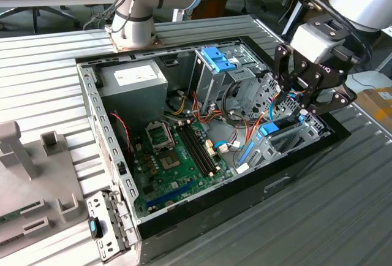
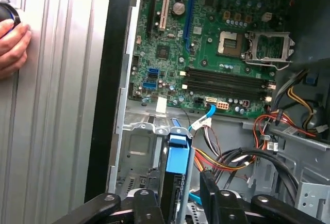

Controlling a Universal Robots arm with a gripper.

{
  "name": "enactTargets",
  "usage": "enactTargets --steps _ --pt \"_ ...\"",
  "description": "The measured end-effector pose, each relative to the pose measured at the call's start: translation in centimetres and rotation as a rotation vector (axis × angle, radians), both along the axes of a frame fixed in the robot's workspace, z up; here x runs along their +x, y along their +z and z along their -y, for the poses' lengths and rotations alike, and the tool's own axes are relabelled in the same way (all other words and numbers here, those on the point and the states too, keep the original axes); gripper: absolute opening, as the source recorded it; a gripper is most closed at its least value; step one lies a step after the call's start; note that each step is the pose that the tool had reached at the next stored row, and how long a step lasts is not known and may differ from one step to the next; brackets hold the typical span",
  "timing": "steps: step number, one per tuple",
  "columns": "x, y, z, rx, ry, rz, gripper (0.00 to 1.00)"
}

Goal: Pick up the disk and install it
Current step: 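Insert the first disk wire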

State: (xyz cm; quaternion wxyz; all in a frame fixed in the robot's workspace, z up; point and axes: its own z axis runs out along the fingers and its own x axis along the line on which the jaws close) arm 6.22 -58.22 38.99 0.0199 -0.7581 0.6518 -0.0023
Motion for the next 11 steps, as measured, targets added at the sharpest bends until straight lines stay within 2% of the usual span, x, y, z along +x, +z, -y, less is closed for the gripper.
enactTargets --steps 1,6,8,11 --pt "0.01 0.00 0.00 0.0000 0.015 0.0000 0.44" --pt "0.12 -0.01 -0.01 0.0000 0.194 0.0000 0.44" --pt "0.16 -0.02 -0.02 -0.0001 0.216 0.0000 0.44" --pt "0.30 -0.04 -0.08 0.0000 0.275 0.0000 0.44"
